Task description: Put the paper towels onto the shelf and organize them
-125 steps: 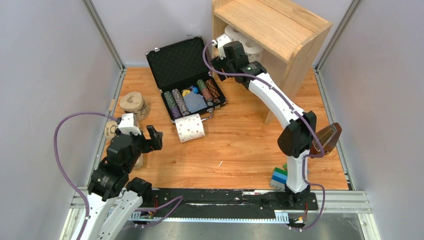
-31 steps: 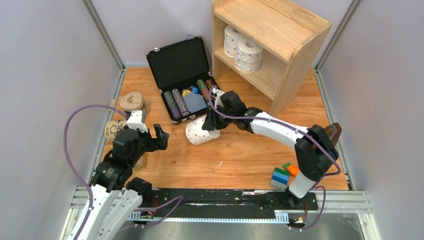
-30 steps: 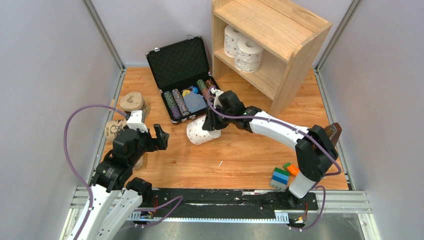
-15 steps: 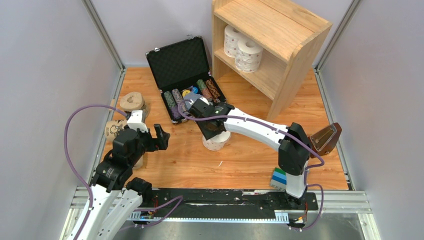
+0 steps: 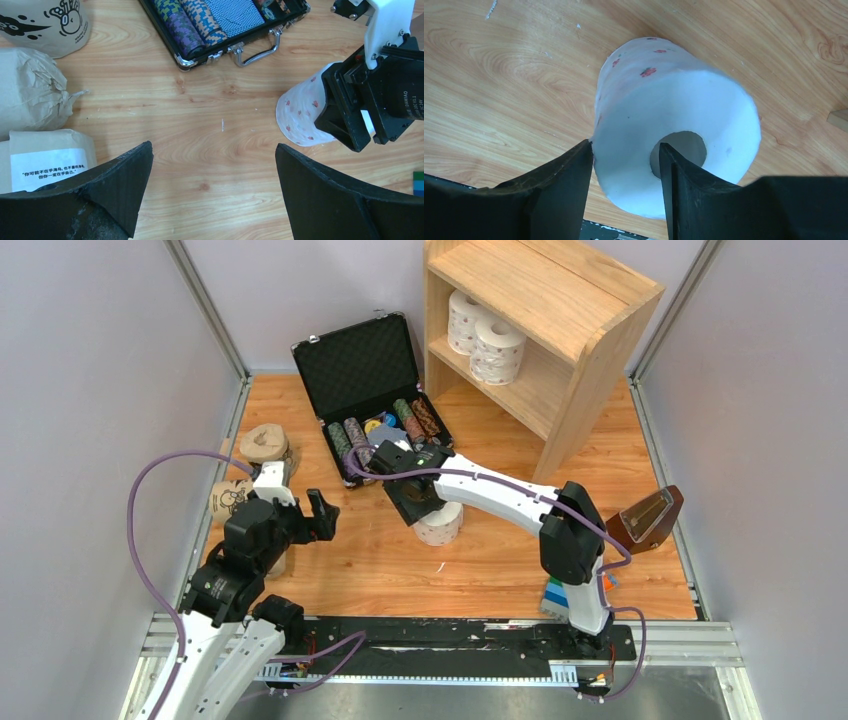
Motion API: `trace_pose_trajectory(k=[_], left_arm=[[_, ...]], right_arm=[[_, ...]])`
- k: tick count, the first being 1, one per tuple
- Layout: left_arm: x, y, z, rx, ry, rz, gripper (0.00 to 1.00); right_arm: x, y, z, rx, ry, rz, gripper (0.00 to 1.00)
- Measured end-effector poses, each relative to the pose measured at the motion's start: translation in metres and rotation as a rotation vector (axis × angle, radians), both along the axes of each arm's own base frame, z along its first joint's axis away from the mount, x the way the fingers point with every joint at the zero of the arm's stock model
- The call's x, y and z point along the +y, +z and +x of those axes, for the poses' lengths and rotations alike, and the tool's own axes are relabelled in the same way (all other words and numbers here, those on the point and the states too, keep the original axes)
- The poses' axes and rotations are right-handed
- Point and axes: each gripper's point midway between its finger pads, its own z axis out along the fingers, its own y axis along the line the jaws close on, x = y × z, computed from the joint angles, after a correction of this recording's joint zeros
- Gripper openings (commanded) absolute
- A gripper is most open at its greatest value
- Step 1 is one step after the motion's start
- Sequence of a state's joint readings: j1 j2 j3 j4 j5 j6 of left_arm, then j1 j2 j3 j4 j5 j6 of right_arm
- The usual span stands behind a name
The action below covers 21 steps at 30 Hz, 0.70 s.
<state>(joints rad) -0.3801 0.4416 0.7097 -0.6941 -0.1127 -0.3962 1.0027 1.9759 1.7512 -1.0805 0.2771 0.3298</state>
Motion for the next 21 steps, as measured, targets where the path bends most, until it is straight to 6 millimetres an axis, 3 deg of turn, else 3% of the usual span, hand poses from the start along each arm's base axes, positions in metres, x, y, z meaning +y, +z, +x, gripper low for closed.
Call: trace_pose_trajectory(k=[6,14,21], left_arm=[[0.000,0.001,-0.001,-0.006,0.000,-0.002,1.00],[0.001,0.002,-0.001,-0.013,0.001,-0.005,1.00],[0.001,0.002,-0.001,-0.013,0.001,-0.005,1.00]], right_arm=[[0.006,0.000,0.002,0.006,-0.007,0.002,0.47],[0.005,0.001,0.001,0.013,-0.008,0.000,0.21],[-0.003,0.012,-0.002,0.016,-0.005,-0.029,0.20]])
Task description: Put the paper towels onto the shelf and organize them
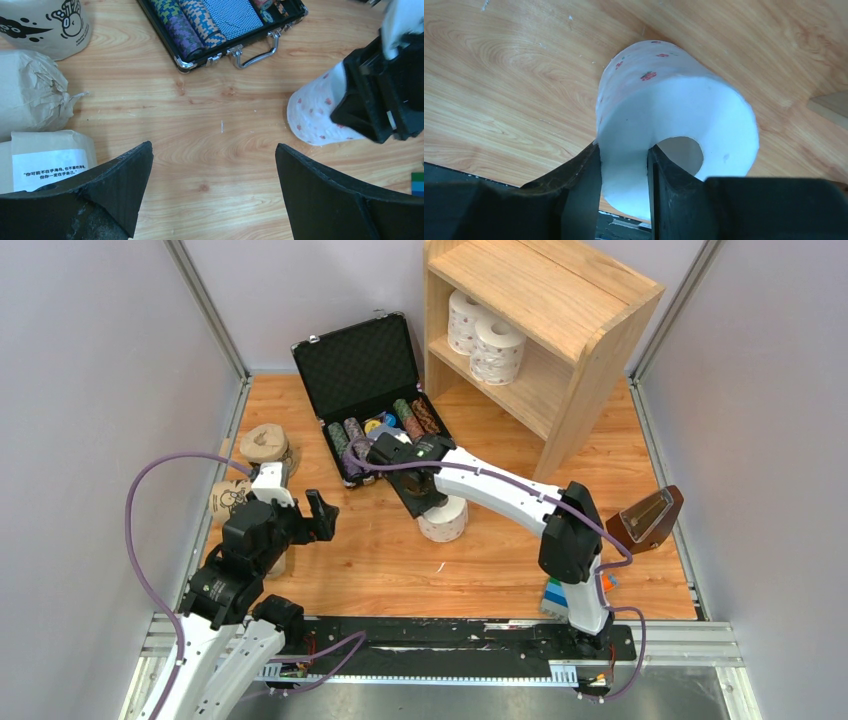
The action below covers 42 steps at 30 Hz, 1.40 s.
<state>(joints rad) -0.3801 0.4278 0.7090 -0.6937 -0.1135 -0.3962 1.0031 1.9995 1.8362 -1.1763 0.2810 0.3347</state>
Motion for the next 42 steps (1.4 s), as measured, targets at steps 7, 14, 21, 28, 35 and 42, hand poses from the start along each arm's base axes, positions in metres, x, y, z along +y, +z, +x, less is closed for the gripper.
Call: trace_pose_trajectory(k=[7,14,21,28,35,42], left_arm=[[0.000,0.000,0.000,0.000,0.000,0.000,1.00],[0.000,0.000,0.000,-0.001,0.000,0.000,1.00],[0.000,0.000,0.000,-0.002,0.000,-0.001,1.00],[0.000,0.000,0.000,-0.002,0.000,-0.001,1.00],[0.000,0.000,0.000,-0.002,0.000,-0.001,1.00],[0.000,0.000,0.000,-0.002,0.001,-0.001,1.00]], right_arm=[[-0.011,0.079,0.023,-0.181,-0.009,0.019,0.21],[-0.055,0.168,0.055,-0.416,-0.079,0.034,0.21],[-0.113,0.207,0.092,-0.550,-0.195,-0.041,0.21],[-0.146,0.227,0.116,-0.623,-0.238,-0.087,0.22],[-0.169,0.244,0.138,-0.689,-0.282,-0.088,0.25],[-0.186,0.241,0.151,-0.696,-0.315,-0.095,0.28]])
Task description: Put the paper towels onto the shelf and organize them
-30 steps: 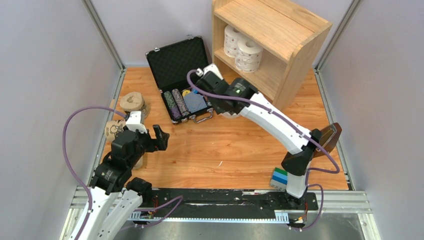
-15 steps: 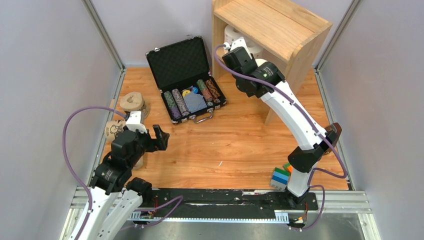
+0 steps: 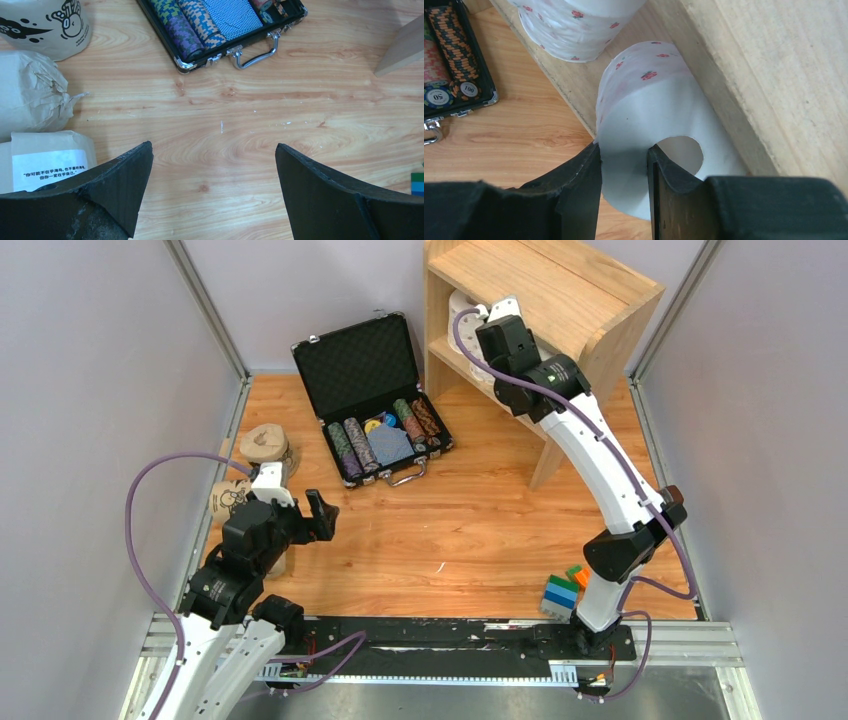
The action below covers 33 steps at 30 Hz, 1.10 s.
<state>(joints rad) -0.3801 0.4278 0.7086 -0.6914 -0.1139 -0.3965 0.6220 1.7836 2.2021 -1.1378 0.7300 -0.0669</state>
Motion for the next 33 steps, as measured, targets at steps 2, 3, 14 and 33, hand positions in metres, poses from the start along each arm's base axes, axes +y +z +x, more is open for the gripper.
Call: trace_pose_trajectory(k=[2,3,14,33], left_arm=[[0.000,0.000,0.000,0.000,0.000,0.000,1.00],[0.000,0.000,0.000,0.000,0.000,0.000,1.00],[0.001,0.000,0.000,-0.001,0.003,0.001,1.00],[0.001,0.000,0.001,-0.001,0.008,0.003,1.00]], right_arm=[[-0.002,-0.004,0.002,0.011,-0.001,-0.003,0.29],[-0.002,-0.007,0.003,0.018,0.002,-0.004,0.29],[0.004,-0.019,0.007,0.050,0.042,0.029,0.40],[-0.010,-0.026,0.025,0.032,0.015,0.037,0.28]])
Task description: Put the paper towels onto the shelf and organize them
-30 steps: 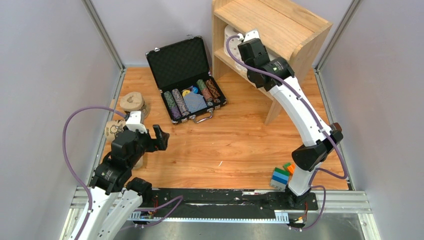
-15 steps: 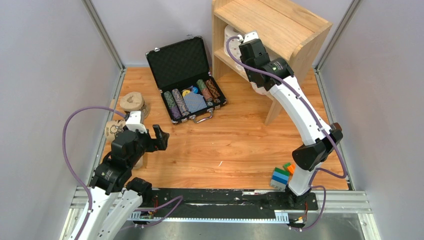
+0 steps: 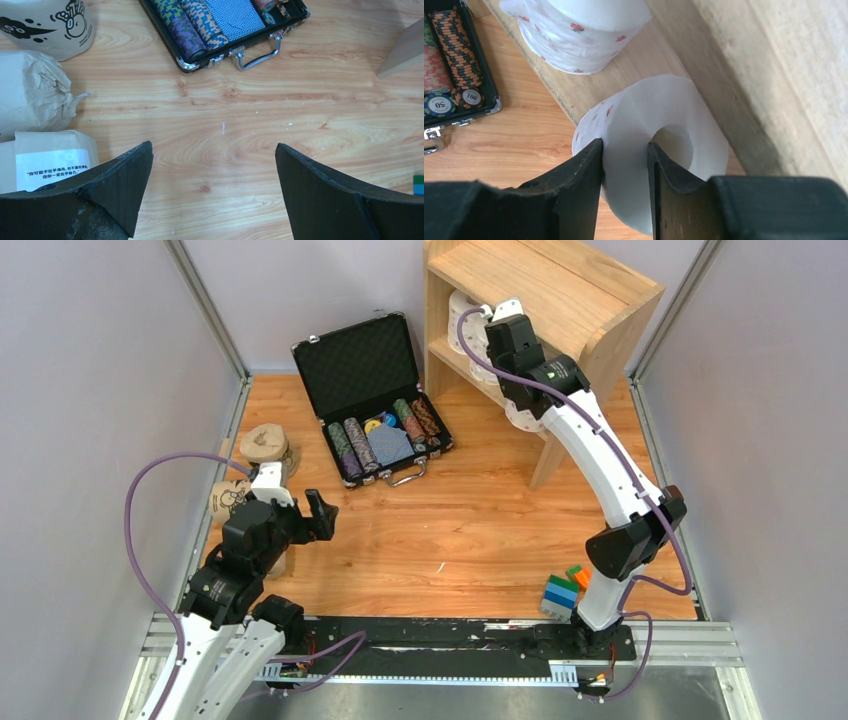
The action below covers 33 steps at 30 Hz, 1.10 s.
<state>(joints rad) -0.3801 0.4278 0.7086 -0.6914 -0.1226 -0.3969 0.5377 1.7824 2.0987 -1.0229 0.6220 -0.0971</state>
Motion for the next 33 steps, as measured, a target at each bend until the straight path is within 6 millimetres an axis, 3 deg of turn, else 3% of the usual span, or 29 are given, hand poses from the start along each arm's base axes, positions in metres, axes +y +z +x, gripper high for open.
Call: trace_pose_trajectory(k=[9,14,33], left_arm=[[0.001,0.000,0.000,-0.001,0.006,0.002,1.00],[0.002,0.000,0.001,-0.002,0.009,0.004,1.00],[0.002,0.000,0.001,-0.002,0.013,0.004,1.00]], right_arm=[[0.005,0.001,0.023,-0.069,0.035,-0.014,0.25],[0.010,0.003,0.035,-0.115,0.057,-0.022,0.28],[0.006,0.003,0.045,-0.163,0.031,-0.066,0.32]])
